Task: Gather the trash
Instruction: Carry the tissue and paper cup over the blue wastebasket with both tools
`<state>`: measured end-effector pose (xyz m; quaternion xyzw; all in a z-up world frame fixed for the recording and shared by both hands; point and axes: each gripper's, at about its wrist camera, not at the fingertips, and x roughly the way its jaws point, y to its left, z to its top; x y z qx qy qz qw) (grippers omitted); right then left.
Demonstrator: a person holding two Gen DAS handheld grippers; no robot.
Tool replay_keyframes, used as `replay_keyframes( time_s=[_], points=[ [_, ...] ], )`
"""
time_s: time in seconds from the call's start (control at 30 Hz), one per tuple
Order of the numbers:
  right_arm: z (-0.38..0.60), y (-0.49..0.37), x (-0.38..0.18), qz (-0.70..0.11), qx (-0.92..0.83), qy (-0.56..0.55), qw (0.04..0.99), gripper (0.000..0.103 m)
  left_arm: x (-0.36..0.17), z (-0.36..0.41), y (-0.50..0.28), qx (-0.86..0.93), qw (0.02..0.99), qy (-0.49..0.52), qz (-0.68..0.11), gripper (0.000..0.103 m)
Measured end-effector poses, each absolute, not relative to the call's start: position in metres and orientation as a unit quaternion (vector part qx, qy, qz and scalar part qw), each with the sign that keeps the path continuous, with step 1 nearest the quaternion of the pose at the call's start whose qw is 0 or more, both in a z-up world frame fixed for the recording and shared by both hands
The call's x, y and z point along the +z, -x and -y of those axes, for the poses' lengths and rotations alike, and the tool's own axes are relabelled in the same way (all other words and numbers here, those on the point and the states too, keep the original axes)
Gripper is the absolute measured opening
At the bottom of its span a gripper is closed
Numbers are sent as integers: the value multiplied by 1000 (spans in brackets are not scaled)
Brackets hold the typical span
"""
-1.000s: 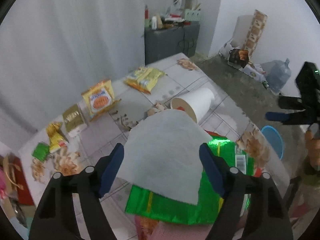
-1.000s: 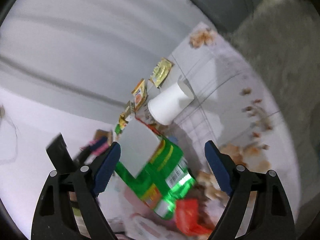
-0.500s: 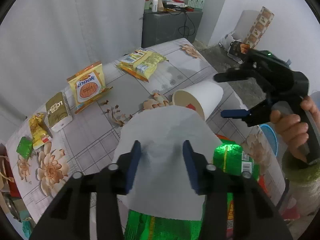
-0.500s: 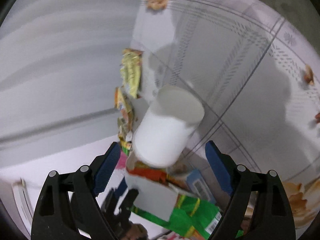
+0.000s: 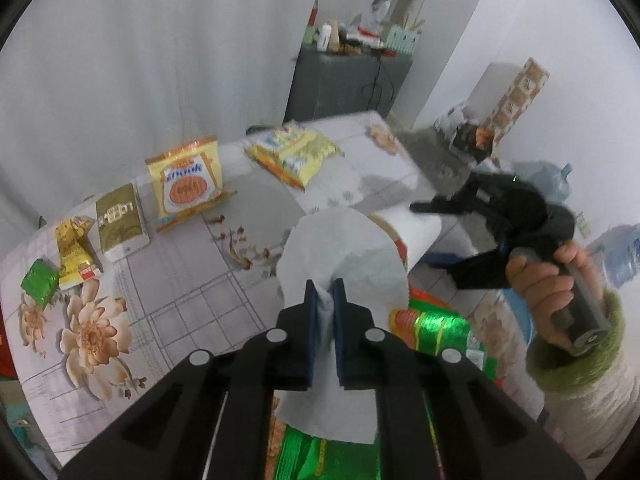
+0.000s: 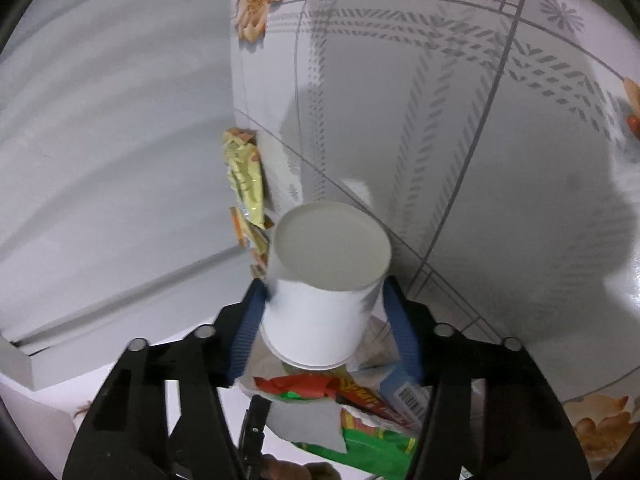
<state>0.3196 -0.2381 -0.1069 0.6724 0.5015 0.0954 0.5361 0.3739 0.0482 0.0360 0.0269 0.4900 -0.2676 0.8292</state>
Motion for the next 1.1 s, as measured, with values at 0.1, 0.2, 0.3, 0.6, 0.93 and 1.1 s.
replay_keyframes(
  time_s=[0.1, 0.2, 0.3, 0.6, 0.93, 1.1],
  points=[
    [239, -317, -106, -491, 94, -675, 542, 54, 46, -54, -373, -266, 841, -6, -472, 8],
    [240, -313, -110, -476, 92, -690, 538, 54, 56, -61, -371, -260, 854, 7, -451, 8],
    [250, -311, -104, -466, 90, -691, 545, 54, 67, -68, -367, -255, 866, 18, -430, 7],
    [257, -299, -88, -433, 115, -696, 561, 54, 99, -78, -348, -249, 888, 38, -384, 7],
    [282, -254, -69, -384, 162, -709, 569, 54, 135, -52, -304, -302, 887, 42, -347, 7],
    [315, -200, -67, -350, 154, -720, 580, 54, 141, -23, -277, -348, 872, 48, -342, 7]
  ],
)
